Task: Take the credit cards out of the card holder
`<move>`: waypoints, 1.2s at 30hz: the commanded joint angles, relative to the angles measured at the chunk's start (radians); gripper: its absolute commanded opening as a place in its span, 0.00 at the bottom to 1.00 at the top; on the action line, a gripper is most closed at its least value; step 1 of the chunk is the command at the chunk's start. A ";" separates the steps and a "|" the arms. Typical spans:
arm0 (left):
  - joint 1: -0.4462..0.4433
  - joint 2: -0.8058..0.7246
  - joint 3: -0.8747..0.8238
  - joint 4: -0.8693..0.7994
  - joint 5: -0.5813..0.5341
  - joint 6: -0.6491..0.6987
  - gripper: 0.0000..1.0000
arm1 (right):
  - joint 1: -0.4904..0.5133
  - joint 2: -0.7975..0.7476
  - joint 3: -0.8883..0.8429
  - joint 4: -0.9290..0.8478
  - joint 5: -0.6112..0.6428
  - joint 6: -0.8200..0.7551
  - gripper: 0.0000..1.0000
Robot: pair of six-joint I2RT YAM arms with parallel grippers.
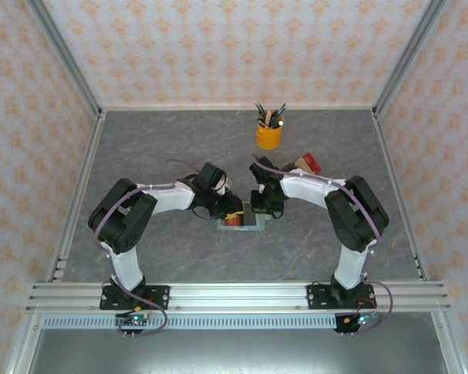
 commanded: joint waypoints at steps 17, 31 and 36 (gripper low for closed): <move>-0.017 -0.024 -0.007 0.112 0.086 0.051 0.26 | 0.001 0.080 -0.048 -0.014 0.060 -0.005 0.12; -0.010 -0.059 -0.042 0.160 0.090 0.054 0.17 | 0.001 0.092 -0.049 -0.020 0.067 -0.004 0.11; -0.003 -0.074 -0.049 0.136 0.080 0.068 0.09 | 0.000 0.094 -0.050 -0.027 0.082 -0.004 0.11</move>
